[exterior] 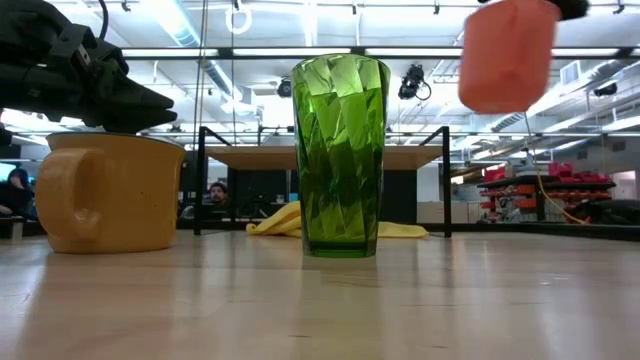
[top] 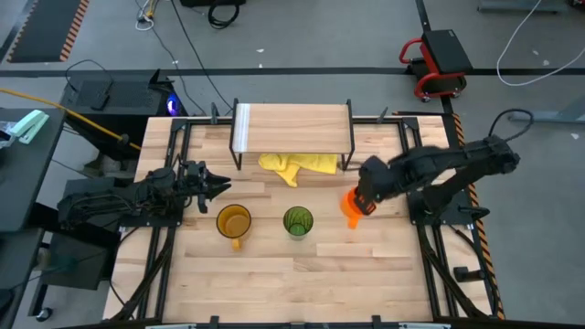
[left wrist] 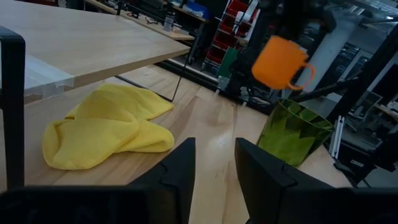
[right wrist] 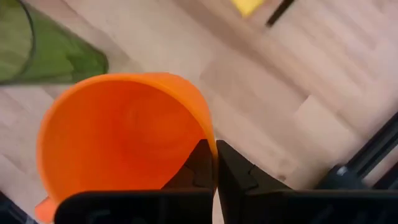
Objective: Stack small to large cups/mugs on shelf
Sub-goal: Put the orange mug on the shelf
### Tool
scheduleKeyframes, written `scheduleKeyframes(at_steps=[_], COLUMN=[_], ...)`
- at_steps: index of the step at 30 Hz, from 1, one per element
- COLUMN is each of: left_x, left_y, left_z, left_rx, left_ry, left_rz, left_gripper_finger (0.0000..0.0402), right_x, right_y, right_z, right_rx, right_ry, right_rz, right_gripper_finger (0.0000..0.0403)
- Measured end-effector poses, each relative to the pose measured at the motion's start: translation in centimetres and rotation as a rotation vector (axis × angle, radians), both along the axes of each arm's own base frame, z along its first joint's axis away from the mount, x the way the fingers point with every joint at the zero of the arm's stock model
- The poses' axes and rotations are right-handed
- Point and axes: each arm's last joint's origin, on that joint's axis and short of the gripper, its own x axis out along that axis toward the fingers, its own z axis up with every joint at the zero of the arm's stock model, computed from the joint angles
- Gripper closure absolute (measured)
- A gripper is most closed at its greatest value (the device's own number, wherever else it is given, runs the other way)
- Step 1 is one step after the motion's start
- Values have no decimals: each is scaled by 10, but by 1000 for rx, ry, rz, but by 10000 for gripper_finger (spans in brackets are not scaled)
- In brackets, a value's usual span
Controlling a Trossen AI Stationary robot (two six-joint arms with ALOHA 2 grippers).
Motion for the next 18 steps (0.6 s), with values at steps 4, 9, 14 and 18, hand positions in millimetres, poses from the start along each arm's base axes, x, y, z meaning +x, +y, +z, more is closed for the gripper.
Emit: scheduleKeyframes(at_steps=[4, 9, 14, 18], left_x=[0, 0, 0, 0], left_y=[0, 0, 0, 0], left_z=[0, 0, 0, 0], left_rx=[1, -5, -6, -8], left_ry=[-1, -5, -6, -7], left_rz=[1, 2, 2, 3], left_gripper_finger=[284, 281, 284, 289], right_x=[3, 5, 15, 32], right_y=[-21, -55, -91, -118], right_z=[16, 27, 24, 21], right_rx=[-36, -84, -102, -103], right_ry=[-25, -26, 37, 88], right_rz=[49, 63, 91, 153], right_gripper_finger=[397, 397, 397, 397])
